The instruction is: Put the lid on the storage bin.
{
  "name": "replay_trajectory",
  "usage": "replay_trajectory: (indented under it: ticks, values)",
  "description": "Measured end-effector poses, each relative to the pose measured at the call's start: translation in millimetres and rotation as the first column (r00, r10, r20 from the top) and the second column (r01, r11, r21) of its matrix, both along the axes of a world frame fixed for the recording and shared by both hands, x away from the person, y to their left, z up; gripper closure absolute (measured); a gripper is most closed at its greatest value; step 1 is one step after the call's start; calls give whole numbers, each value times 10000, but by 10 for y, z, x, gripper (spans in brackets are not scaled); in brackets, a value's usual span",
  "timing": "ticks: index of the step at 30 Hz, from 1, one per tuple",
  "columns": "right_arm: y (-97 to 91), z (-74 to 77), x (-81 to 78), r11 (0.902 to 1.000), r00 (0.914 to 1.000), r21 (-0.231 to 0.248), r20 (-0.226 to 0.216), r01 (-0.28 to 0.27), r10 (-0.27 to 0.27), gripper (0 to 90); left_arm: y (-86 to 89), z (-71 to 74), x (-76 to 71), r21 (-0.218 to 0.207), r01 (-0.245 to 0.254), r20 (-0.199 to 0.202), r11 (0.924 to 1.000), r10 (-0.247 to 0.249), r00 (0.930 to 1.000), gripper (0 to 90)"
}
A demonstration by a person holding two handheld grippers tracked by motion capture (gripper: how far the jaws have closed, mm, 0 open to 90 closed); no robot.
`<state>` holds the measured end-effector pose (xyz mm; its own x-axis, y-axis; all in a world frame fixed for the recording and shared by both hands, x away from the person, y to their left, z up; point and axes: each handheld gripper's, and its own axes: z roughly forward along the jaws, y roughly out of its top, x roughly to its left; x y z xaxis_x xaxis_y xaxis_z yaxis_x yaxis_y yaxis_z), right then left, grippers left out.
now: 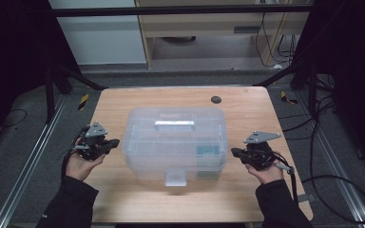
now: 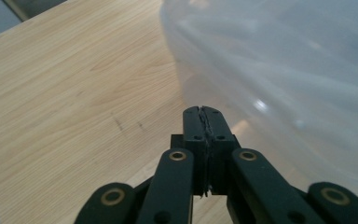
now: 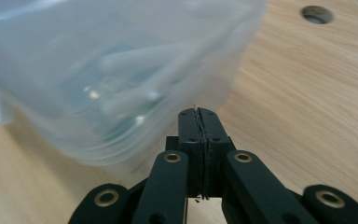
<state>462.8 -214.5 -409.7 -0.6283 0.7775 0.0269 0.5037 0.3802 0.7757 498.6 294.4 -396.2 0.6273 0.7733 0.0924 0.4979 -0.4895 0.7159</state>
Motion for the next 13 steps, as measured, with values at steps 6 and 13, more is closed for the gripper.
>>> replay_trajectory:
  ticks: [6,13]
  values:
    - [-163,-154,71,9910,9907,-104,272,1334,-1331,738,105,-109,80,66,-766,70,9970,766,9970,633]
    - [-343,-344,165,9478,9502,-687,399,3112,-3091,387,203,-233,165,402,-1557,-61,9870,1561,9877,413]
